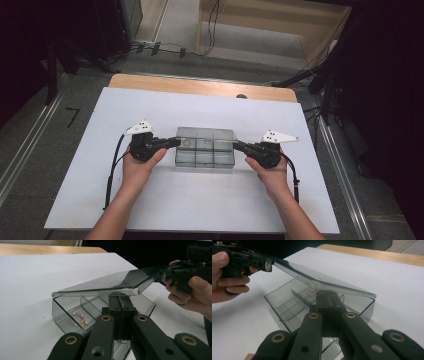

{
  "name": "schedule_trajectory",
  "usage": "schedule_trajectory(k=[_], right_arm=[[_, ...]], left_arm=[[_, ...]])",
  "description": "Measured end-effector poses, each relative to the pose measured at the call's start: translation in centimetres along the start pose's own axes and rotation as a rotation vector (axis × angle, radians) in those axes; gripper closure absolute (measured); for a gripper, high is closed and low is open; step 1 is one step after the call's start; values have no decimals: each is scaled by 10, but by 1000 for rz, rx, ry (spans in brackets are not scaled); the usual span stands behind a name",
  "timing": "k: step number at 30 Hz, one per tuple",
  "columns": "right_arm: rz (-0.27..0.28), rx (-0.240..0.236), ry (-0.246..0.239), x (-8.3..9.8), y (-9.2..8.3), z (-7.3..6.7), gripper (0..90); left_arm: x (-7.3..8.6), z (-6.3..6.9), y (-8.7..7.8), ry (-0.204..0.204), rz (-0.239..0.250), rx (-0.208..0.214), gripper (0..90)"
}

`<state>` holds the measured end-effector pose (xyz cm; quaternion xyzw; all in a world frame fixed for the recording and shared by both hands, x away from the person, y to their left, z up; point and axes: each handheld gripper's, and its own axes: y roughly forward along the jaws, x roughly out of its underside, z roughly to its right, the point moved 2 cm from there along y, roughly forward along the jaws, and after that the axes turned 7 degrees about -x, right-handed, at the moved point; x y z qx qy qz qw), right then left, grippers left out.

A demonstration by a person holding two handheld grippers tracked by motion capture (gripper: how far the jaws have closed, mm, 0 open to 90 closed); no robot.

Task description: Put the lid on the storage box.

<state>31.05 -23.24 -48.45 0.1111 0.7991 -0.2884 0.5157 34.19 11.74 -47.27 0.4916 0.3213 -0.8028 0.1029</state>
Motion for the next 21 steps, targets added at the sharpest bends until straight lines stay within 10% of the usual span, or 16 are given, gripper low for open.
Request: schedule_trajectory(k=[21], right_arm=[[27, -77, -34, 14, 3, -9, 883]], left_arm=[[13, 4, -2, 5, -4, -13, 896]])
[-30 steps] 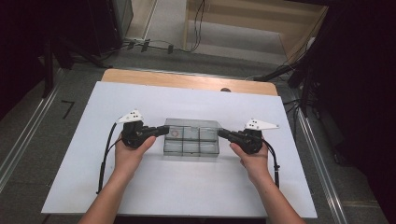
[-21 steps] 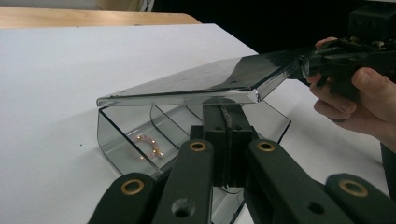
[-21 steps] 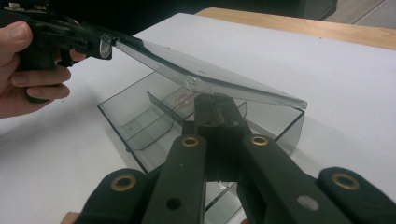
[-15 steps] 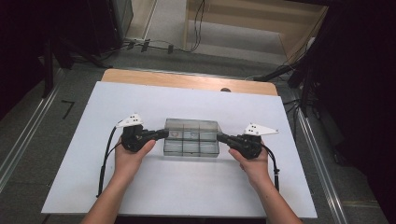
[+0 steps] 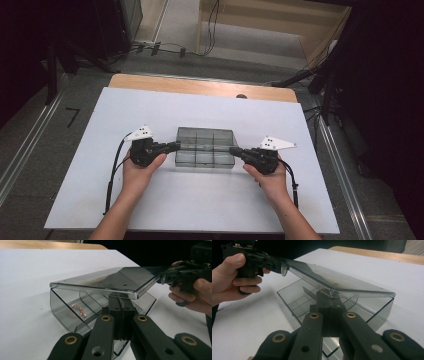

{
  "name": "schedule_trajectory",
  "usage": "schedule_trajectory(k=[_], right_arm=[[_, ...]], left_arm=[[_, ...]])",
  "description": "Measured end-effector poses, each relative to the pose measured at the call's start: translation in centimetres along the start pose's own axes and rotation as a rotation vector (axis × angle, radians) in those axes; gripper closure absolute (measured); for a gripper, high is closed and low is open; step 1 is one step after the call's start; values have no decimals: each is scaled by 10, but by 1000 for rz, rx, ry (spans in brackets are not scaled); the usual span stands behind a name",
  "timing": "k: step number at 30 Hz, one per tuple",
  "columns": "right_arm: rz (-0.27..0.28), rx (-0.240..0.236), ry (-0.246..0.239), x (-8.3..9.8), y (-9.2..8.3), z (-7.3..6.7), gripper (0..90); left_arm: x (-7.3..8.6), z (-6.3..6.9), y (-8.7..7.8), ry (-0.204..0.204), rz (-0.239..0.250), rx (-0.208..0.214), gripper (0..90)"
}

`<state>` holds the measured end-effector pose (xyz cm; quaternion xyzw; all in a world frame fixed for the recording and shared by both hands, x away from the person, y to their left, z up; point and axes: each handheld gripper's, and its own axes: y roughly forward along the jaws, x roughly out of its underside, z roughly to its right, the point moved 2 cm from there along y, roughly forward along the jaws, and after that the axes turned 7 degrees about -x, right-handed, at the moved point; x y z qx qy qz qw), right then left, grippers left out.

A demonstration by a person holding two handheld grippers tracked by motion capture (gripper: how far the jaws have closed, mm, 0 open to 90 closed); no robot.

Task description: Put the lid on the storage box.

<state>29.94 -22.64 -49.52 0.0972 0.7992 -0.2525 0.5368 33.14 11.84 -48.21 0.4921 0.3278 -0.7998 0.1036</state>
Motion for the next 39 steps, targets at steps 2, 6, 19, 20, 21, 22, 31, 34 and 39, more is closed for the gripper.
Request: schedule_trajectory(k=[2, 6, 19, 20, 21, 22, 31, 34, 39], right_arm=[[-5, -1, 4, 1, 0, -1, 882], [-7, 2, 9, 5, -2, -2, 882], [-4, 37, 31, 22, -12, -4, 881], [-3, 39, 36, 23, -13, -4, 881], [-2, 40, 37, 24, -14, -4, 882], [-5, 42, 38, 25, -15, -4, 881], [1, 35, 34, 31, -22, -12, 880], [12, 50, 36, 31, -27, -13, 872], [32, 51, 27, 30, -33, -16, 832]], left_arm=[[1, 1, -1, -2, 1, -2, 896], [4, 2, -1, -4, -2, -4, 896], [19, 5, -9, -28, -22, 2, 896], [20, 5, -9, -28, -24, -2, 896], [22, 5, -10, -29, -23, -3, 896], [23, 6, -11, -34, -25, -2, 896], [27, 13, -18, -23, -21, 5, 896], [28, 13, -20, -25, -11, 11, 895], [28, 15, -27, -14, 11, 16, 890]])
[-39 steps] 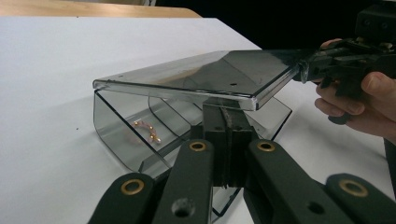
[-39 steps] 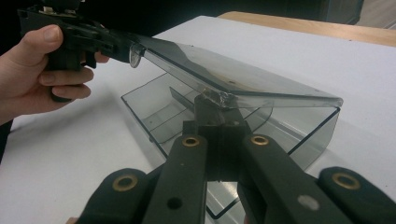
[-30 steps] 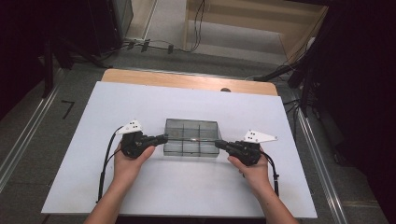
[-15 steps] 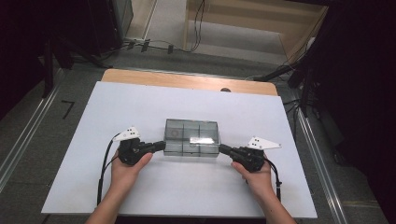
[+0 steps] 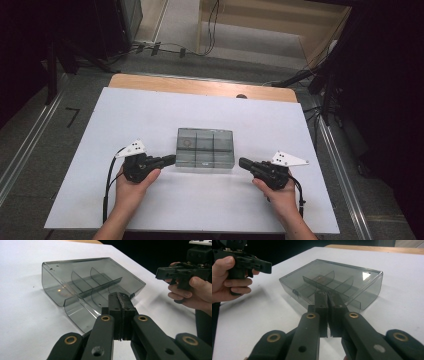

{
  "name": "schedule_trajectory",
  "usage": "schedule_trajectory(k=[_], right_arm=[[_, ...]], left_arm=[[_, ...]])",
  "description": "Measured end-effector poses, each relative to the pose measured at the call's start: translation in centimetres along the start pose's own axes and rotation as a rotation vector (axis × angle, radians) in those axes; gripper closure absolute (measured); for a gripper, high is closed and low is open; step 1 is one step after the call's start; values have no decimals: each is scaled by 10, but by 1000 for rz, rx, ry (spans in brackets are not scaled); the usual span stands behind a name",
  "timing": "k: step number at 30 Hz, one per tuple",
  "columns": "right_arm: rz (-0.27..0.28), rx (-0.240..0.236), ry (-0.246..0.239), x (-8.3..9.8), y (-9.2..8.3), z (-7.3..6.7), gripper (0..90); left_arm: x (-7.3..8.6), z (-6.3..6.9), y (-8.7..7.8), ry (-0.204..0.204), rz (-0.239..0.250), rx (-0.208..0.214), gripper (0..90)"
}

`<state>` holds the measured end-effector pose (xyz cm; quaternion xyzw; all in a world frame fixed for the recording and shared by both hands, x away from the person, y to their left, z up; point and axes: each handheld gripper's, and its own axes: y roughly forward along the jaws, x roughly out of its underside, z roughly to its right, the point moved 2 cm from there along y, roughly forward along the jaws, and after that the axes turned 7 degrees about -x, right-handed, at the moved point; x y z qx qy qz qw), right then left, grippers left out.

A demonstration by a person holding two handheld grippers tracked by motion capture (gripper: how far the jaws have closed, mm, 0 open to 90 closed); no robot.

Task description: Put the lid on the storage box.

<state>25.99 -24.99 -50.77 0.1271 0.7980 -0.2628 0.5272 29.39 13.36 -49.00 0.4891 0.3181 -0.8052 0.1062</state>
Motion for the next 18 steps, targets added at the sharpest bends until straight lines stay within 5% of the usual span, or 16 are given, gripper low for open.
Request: schedule_trajectory(k=[11, 18], right_arm=[[26, -3, -19, 0, -18, -8, 629], [31, 28, -18, 3, -35, -7, 506]], left_arm=[[1, 5, -18, 70, 65, -10, 680], [7, 3, -33, 68, 84, -31, 515]])
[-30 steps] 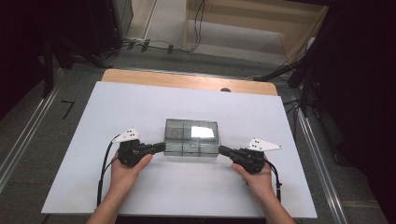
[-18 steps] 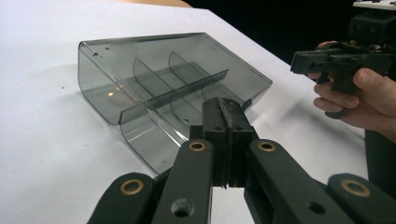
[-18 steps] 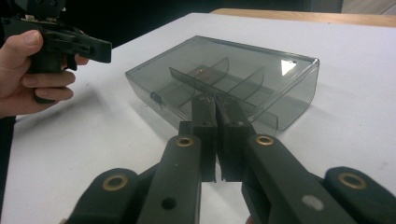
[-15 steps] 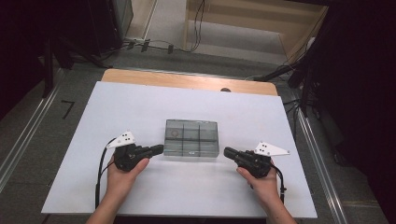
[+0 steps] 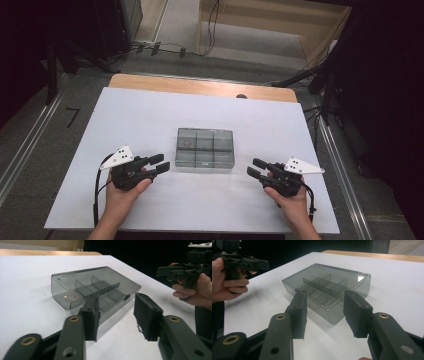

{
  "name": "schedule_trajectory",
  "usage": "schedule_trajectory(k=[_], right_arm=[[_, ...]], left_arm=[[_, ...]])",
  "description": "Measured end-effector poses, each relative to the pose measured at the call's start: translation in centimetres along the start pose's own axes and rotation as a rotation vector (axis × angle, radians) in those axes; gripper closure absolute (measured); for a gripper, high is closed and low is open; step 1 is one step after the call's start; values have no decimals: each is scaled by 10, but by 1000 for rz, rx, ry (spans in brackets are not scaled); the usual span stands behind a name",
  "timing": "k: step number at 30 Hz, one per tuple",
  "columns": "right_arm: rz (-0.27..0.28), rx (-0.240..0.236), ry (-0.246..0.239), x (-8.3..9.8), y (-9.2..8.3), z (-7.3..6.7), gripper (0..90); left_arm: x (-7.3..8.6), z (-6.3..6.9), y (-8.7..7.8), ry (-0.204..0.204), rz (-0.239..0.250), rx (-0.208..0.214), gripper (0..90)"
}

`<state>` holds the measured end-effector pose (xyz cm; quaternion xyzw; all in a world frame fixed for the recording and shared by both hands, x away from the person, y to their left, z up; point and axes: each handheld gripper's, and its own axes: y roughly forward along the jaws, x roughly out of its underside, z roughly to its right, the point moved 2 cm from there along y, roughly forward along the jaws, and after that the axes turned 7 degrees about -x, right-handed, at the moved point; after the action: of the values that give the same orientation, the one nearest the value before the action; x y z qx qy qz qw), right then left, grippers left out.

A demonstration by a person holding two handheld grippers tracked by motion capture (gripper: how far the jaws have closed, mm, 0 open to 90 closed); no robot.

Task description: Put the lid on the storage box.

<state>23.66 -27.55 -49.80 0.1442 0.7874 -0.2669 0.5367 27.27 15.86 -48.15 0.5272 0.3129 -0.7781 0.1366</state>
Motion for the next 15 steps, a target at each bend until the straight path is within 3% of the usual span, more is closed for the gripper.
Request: schedule_trajectory(k=[6, 15], right_arm=[[-1, 36, -7, 1, -14, 0, 404], [-9, 68, 17, 7, -32, 8, 309]], left_arm=[[3, -3, -14, -7, 20, -24, 361], [7, -7, -34, 22, 21, -89, 166]])
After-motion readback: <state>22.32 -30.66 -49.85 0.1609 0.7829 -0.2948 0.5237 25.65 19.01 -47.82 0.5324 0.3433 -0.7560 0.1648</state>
